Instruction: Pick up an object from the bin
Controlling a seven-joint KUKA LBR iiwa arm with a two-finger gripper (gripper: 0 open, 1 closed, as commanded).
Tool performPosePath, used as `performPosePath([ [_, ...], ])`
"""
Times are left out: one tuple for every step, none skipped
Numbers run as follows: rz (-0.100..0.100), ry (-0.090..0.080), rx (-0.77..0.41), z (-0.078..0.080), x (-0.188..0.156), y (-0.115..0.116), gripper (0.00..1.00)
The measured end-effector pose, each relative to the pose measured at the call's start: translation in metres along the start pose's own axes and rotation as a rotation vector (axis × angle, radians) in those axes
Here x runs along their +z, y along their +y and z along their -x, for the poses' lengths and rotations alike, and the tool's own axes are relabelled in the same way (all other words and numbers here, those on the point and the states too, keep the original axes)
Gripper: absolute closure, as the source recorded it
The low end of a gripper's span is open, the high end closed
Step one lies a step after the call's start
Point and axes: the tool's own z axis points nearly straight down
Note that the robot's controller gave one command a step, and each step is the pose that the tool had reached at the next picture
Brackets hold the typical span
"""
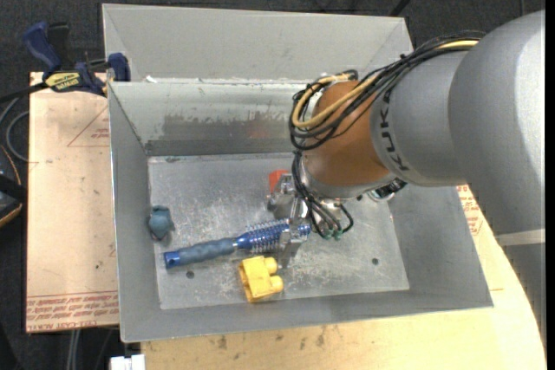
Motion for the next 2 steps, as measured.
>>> performPosePath([
  [-0.003,0.003,-0.003,0.0016,-0.0025,0.0015,0.00],
  [-0.003,-0.005,-0.002,0.0039,-0.0048,0.0019,1.00],
])
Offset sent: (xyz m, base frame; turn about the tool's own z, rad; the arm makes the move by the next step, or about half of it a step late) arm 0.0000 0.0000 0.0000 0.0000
